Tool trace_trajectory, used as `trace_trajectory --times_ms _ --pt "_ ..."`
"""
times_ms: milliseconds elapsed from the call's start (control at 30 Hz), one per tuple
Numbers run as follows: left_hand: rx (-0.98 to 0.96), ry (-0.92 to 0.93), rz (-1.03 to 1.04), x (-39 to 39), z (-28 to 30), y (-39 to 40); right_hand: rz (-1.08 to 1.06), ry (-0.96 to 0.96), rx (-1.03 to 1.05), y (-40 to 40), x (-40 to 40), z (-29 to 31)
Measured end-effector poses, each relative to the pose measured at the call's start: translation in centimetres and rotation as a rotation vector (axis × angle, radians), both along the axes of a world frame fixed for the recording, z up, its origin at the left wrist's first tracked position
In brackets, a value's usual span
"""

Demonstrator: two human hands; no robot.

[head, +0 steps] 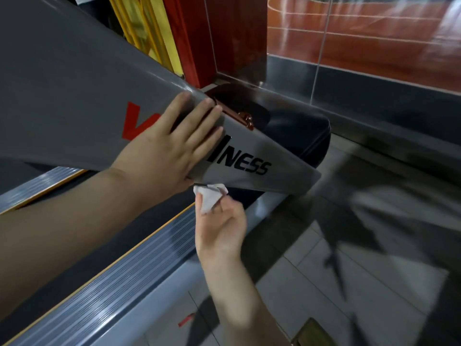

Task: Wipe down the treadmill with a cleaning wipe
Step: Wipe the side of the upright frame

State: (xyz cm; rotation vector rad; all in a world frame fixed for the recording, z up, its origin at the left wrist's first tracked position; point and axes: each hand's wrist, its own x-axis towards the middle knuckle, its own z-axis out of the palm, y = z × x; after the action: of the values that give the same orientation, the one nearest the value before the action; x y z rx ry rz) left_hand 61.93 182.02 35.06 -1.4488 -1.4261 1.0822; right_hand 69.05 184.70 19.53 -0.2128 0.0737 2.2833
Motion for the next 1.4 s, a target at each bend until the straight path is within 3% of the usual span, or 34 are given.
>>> trace_trajectory --times_ms 67,167,300,400,633,800,1133,1400 --pt "-0.008 0.011 0.006 -0.1 -0.1 -0.1 0.055 0.092 -0.228 1.6 0.3 -0.2" --pt "0.013 0.010 -0.001 -0.2 -0.3 0.1 0.146 0.167 -0.372 4.0 0.6 -0.5" --pt "0.050 -0.023 -0.012 -0.3 -0.4 0.2 0.068 0.073 -0.466 8.6 0.9 -3.3" --pt "0.006 -0.061 0.018 0.4 -2.3 0.5 0.044 -0.027 -0.441 10.3 1.0 -5.4" --pt "-0.186 -0.107 0.004 1.4 -8.4 5.2 0.136 -0.029 -0.427 13.0 2.0 -6.4" --pt "-0.253 -0.024 -0.025 1.2 -9.8 8.5 0.058 -0.227 -0.459 18.5 2.8 -10.2" --pt "-0.386 0.070 0.022 2.1 -12.9 12.5 -0.162 -0.260 -0.486 26.7 2.6 -20.2" --pt "-0.420 0.150 0.071 1.9 -12.9 12.6 -0.212 -0.312 -0.462 31.4 2.9 -26.4"
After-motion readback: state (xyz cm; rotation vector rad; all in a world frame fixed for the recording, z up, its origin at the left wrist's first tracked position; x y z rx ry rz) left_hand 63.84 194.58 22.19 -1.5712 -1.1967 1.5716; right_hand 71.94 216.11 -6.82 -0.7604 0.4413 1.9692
